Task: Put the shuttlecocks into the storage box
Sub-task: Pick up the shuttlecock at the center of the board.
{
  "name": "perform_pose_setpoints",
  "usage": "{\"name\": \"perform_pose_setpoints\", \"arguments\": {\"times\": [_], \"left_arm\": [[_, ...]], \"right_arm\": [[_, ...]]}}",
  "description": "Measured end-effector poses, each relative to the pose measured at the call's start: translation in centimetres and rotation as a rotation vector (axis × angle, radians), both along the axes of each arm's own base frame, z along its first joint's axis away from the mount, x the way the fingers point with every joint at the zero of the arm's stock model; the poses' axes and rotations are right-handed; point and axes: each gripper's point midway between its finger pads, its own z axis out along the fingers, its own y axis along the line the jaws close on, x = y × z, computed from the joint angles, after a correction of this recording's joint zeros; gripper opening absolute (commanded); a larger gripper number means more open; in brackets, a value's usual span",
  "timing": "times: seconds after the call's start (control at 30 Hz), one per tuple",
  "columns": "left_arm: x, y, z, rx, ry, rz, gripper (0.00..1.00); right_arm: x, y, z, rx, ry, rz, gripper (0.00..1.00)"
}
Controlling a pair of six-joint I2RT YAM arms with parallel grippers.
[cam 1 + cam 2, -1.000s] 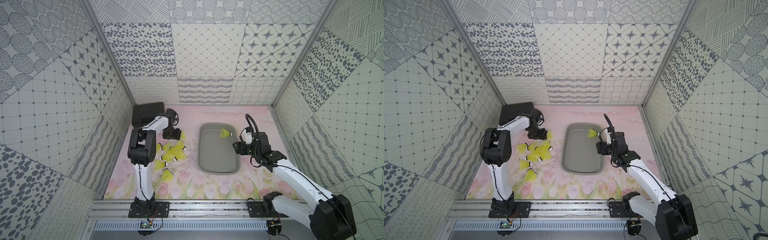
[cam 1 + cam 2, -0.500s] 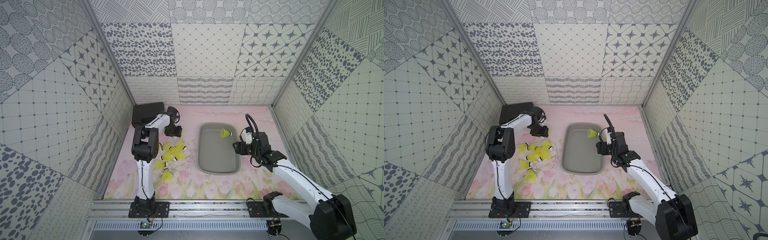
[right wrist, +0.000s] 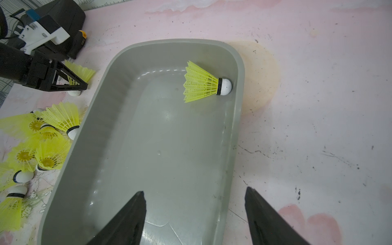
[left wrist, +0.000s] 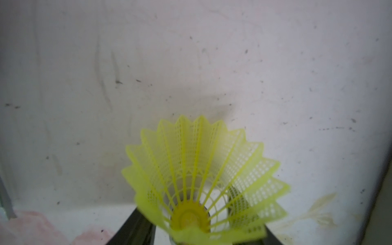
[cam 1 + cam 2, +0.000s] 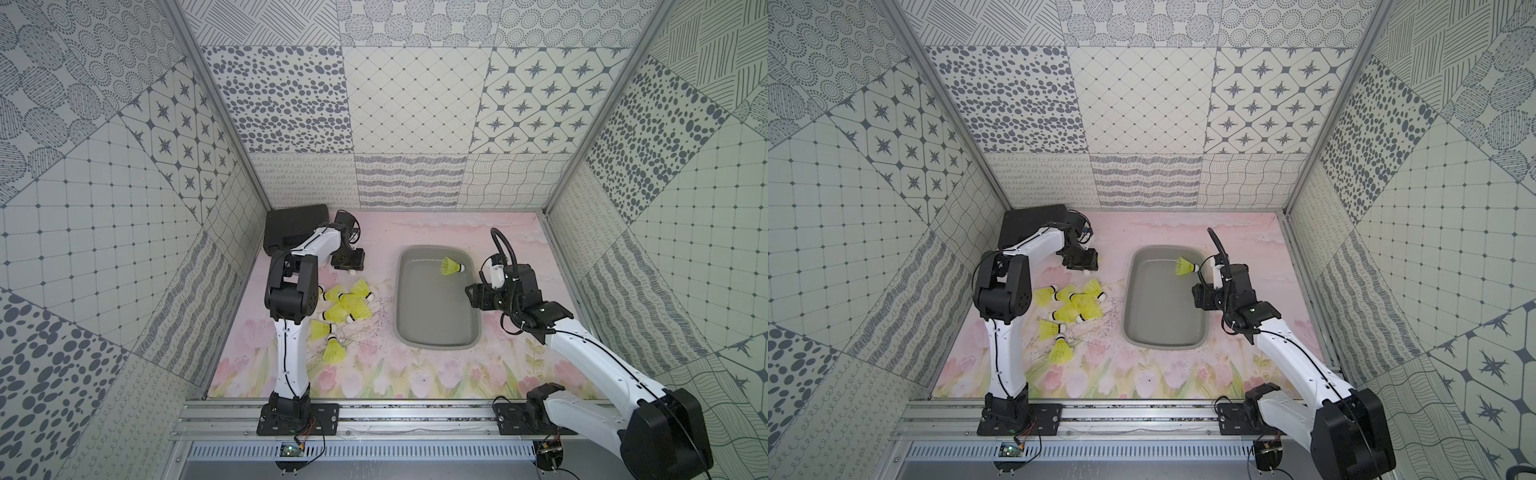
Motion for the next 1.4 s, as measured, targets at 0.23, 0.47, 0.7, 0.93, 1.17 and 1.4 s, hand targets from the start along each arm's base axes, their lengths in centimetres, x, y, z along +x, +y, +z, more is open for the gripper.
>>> {"name": "perform_pose_setpoints", "arguments": {"times": [0.23, 0.47, 0.7, 0.93, 1.17, 1.4], "left_arm": [[1.1, -0.1, 0.1, -0.019, -0.029, 0.044, 0.63], [2.6, 0.0, 0.2, -0.044, -0.058, 0.093, 0.46], [2.5, -0.1, 0.3, -0.072, -0.071, 0.141, 0.31], [0.2, -0.2, 3.2, -0.151, -0.122, 0.221, 0.29], [-1.6, -1.3, 8.8, -0.338, -0.230, 0.325, 0.29], [-3.3, -3.2, 13.5, -0.531, -0.302, 0.393, 0.29]], "right_arm": [[-0.1, 0.0, -0.1, 0.000, 0.002, 0.000, 0.78], [-0.3, 0.0, -0.5, 0.000, 0.011, 0.003, 0.77], [-0.5, 0.4, -0.4, 0.016, 0.016, 0.024, 0.77], [-0.9, 2.0, 0.1, 0.078, 0.019, 0.093, 0.76], [-1.1, 5.8, 2.0, 0.151, -0.004, 0.208, 0.76], [-0.3, 11.4, 3.9, 0.200, -0.021, 0.346, 0.75]]}}
